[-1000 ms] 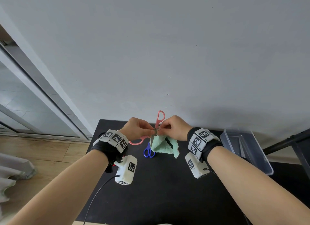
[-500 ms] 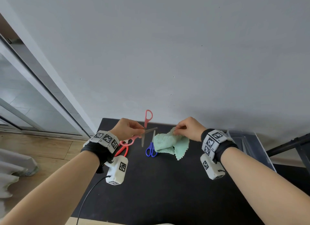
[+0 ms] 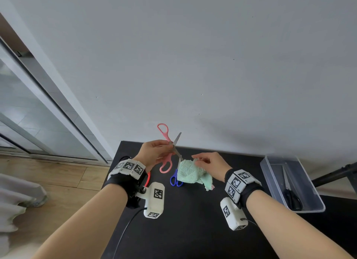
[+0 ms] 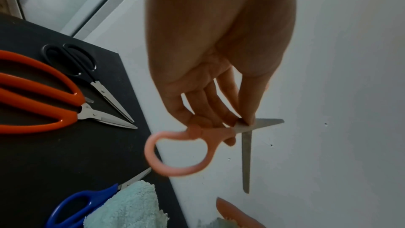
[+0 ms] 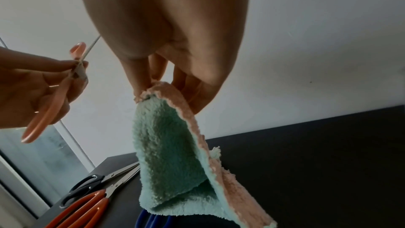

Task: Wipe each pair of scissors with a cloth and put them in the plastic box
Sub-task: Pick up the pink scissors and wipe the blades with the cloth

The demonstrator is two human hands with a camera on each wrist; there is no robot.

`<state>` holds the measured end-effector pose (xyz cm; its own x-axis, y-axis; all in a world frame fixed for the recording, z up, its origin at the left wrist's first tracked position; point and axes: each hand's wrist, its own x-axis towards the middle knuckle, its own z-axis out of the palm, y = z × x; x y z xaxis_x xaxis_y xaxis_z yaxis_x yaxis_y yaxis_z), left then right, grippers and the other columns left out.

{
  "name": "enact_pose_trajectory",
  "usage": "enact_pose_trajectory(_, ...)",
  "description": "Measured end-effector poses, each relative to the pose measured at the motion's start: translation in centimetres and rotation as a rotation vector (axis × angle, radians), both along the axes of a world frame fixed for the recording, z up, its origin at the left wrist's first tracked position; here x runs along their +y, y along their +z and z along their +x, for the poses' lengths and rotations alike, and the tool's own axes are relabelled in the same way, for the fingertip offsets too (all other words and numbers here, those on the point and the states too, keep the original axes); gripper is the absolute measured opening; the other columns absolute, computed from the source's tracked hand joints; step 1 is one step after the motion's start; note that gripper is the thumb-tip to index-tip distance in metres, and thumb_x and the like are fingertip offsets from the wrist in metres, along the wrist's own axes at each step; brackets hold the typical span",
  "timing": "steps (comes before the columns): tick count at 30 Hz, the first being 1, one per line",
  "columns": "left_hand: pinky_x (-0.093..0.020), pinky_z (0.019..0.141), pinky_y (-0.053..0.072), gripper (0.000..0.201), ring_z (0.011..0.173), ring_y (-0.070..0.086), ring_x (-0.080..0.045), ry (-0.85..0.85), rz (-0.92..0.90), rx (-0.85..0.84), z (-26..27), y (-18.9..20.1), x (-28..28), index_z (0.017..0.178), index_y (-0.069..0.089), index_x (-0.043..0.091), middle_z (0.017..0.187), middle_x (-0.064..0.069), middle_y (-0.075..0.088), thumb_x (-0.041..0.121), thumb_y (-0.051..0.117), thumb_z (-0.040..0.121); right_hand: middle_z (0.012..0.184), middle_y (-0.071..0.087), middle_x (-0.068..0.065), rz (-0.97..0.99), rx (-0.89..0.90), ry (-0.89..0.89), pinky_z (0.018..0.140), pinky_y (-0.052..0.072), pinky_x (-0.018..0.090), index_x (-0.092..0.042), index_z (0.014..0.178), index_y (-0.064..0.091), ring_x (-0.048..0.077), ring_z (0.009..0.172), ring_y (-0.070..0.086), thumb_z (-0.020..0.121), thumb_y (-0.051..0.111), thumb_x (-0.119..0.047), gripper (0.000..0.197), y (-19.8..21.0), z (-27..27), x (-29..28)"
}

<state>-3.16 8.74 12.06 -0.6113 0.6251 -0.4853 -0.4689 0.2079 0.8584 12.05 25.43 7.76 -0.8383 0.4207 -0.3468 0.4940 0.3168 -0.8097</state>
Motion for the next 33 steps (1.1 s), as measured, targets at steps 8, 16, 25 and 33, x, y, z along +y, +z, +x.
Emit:
enact_pose_trajectory(8, -0.022, 0.070, 0.051, 0.003, 0.072, 0.069, -0.013, 0.061, -0.005, -0.047, -0.1, -0.4, 0.6, 0.087, 0.065, 0.007, 0.086, -0.009, 0.073, 0.007, 0.067, 0.085, 0.100, 0.069, 0.000, -0.076, 0.014, -0.037, 0.087, 0.049, 0.022, -0.028, 0.093, 0.073, 0.011, 0.094, 0.063, 0.086, 0.064, -0.015, 0.017, 0.2, -0.4, -0.5)
enact_pose_trajectory(16, -0.025, 0.073, 0.052, 0.008, 0.077, 0.069, -0.019, 0.103, 0.038, -0.097, 0.0, -0.3, 1.1, 0.090, 0.065, 0.009, 0.090, -0.011, 0.072, 0.005, 0.068, 0.084, 0.103, 0.072, 0.000, -0.242, 0.020, -0.038, 0.075, 0.050, 0.014, -0.014, 0.106, 0.073, 0.008, 0.095, 0.067, 0.089, 0.063, -0.016, 0.019, 1.3, -0.7, -1.3)
enact_pose_trajectory(25, -0.022, 0.065, 0.053, 0.014, 0.078, 0.072, -0.018, 0.127, 0.065, -0.130, 0.4, -0.2, 1.1, 0.099, 0.064, 0.003, 0.088, -0.010, 0.074, 0.003, 0.066, 0.085, 0.097, 0.071, 0.007, -0.293, 0.041, -0.075, 0.075, 0.048, 0.014, -0.005, 0.098, 0.073, 0.011, 0.087, 0.065, 0.094, 0.055, -0.018, 0.023, 1.7, -0.8, -1.8)
enact_pose_trajectory(33, -0.022, 0.068, 0.054, 0.027, 0.081, 0.072, -0.018, 0.134, 0.099, -0.165, 1.1, 0.4, 1.1, 0.112, 0.062, -0.001, 0.095, -0.012, 0.073, 0.003, 0.065, 0.085, 0.075, 0.069, -0.002, -0.333, 0.139, -0.121, 0.072, 0.050, 0.015, 0.001, 0.090, 0.071, 0.004, 0.066, 0.063, 0.097, 0.051, -0.028, 0.036, 2.9, -1.1, -2.8)
